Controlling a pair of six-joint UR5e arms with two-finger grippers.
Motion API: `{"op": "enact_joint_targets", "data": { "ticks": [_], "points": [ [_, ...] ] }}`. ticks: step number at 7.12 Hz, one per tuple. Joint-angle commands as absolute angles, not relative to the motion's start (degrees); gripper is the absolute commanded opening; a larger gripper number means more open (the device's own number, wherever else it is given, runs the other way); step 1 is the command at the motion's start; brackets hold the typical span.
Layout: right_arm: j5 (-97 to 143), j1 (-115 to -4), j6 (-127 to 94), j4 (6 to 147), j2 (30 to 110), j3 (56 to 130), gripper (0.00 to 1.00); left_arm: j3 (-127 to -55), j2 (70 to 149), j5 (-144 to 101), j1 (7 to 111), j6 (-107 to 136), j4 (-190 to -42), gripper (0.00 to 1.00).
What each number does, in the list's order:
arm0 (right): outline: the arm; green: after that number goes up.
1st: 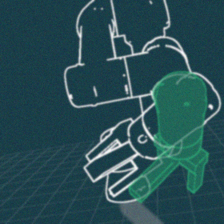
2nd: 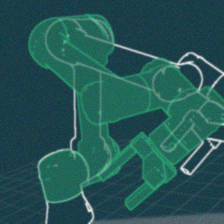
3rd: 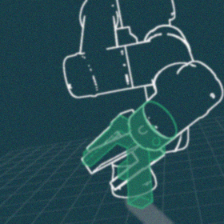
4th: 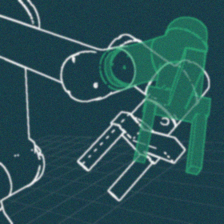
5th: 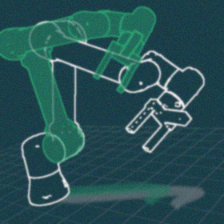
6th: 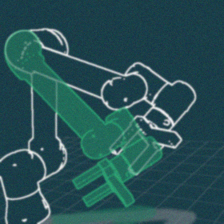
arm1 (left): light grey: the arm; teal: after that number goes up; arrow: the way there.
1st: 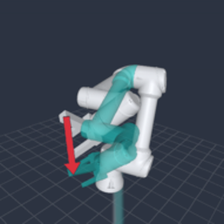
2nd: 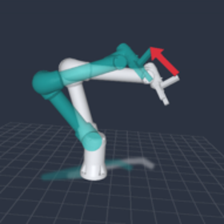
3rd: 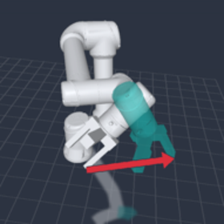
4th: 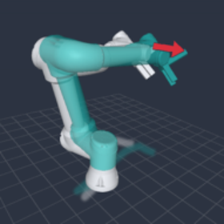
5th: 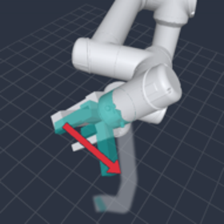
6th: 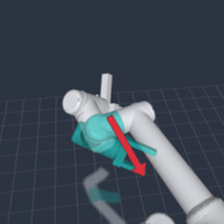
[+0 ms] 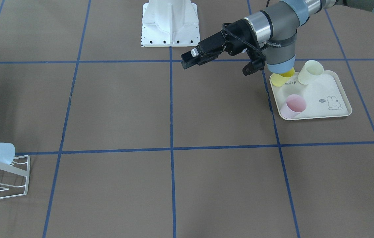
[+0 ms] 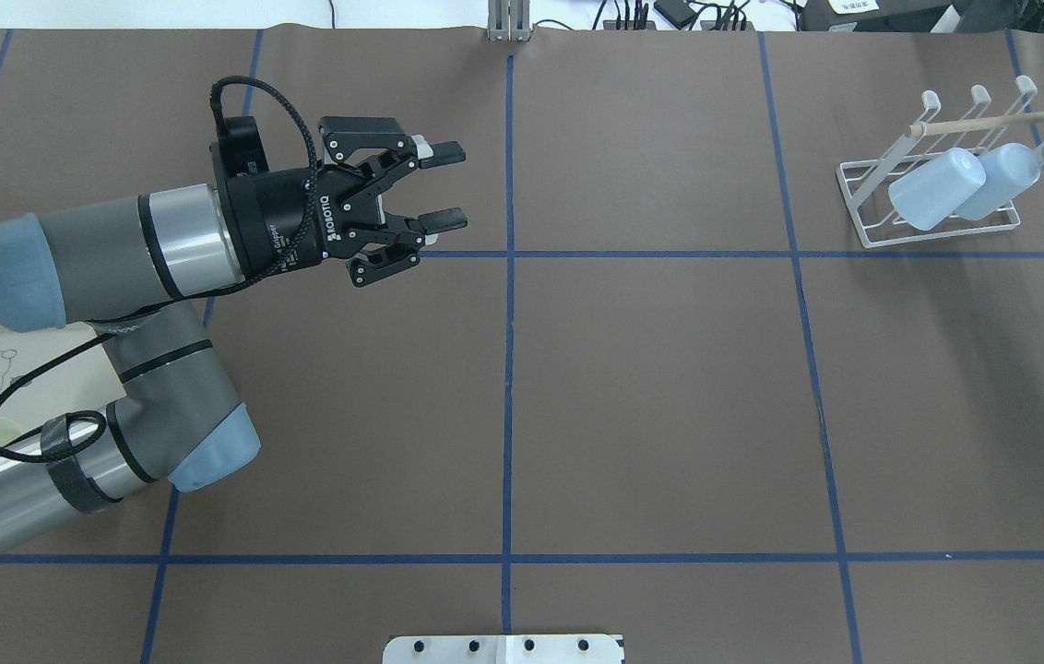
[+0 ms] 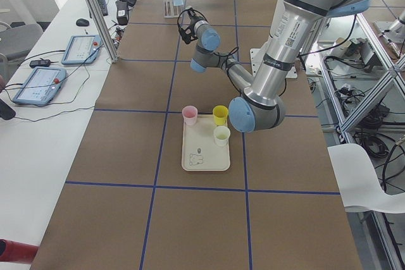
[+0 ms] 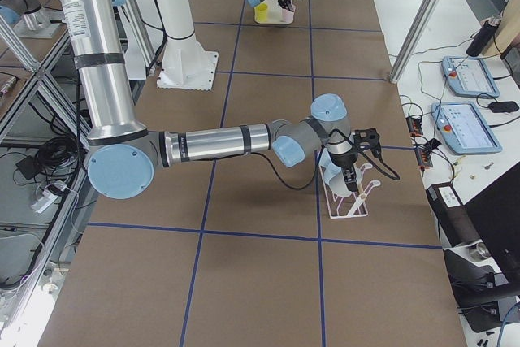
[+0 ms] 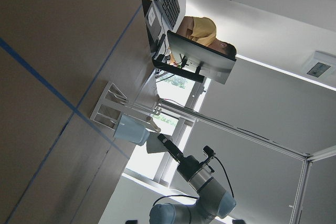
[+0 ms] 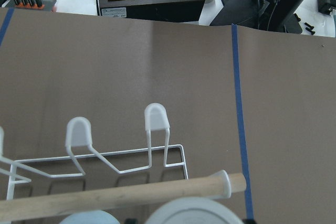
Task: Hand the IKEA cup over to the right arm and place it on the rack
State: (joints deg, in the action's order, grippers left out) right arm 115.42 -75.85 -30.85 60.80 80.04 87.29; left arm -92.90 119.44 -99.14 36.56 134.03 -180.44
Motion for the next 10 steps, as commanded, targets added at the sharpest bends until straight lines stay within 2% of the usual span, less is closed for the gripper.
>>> {"op": "enact_joint_targets", "data": {
  "ticks": [1, 4, 5, 6, 10],
  "points": [
    [115.66, -75.5, -30.85, 60.73, 80.33, 87.1, 0.0, -92.9, 119.44, -99.14, 36.56, 134.03, -180.44, 0.67],
    [115.66, -75.32, -30.85, 60.73, 80.51, 87.1, 0.0, -93.08, 119.44, -99.14, 36.56, 134.03, -180.44, 0.67],
    [115.66, -74.97, -30.85, 60.73, 80.51, 87.1, 0.05, -93.08, 119.44, -99.14, 36.56, 134.03, -180.44, 0.67],
    [115.58, -74.71, -30.85, 60.73, 80.51, 87.1, 0.26, -92.99, 119.36, -99.14, 36.65, 134.03, -180.53, 0.67],
    [115.31, -74.36, -30.85, 60.73, 80.25, 86.57, 0.84, -92.81, 119.09, -99.14, 36.56, 134.03, -180.53, 0.67]
  ]
}}
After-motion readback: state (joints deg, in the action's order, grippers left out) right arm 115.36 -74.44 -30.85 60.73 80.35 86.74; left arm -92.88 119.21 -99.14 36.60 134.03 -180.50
